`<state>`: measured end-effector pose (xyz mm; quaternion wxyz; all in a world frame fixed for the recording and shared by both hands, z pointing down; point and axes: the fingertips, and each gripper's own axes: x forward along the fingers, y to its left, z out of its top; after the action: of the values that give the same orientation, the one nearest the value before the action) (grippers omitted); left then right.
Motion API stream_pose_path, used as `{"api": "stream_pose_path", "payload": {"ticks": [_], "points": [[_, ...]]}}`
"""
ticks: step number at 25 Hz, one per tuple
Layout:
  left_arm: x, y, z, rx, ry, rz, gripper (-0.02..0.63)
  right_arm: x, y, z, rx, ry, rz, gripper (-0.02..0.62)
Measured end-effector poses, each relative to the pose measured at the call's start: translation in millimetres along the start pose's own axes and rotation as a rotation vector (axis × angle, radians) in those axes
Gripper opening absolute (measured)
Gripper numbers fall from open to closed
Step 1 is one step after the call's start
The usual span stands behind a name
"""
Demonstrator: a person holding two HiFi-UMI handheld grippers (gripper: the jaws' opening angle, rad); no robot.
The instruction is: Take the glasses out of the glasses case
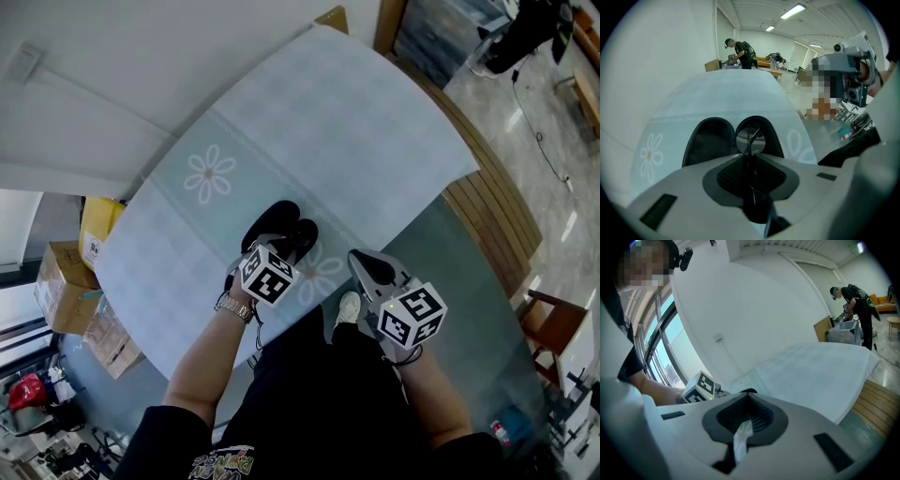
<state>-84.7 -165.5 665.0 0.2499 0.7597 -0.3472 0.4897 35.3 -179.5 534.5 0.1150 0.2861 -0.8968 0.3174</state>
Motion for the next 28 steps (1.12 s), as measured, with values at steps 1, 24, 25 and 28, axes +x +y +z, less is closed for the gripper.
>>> {"api": "stream_pose_path", "payload": {"ticks": [1,24,25,28], "points": [[0.2,-0.7,0.1,-0.001,-0.001,-0.003,0.097,-0.3,0.1,-0.1,0.0,0.0,-0.001,0.023],[-22.9,8.4,13.5,-0.099,-0.096,0.085,0.031,-19.1,-0.4,1.9,0.003,-0.025,0.003,0.023],[-25.2,8.3,15.0,-0.103,-0.102,0.092,0.031,-21.0,-0.2,2.4,0.001,-0.027,0.004,0.023],[-31.5,8.8,18.3,-0.118,-0.119,0.114,0.029,-25.7,-0.2,4.0,-0.007,-0.032,0.01,0.023]]}}
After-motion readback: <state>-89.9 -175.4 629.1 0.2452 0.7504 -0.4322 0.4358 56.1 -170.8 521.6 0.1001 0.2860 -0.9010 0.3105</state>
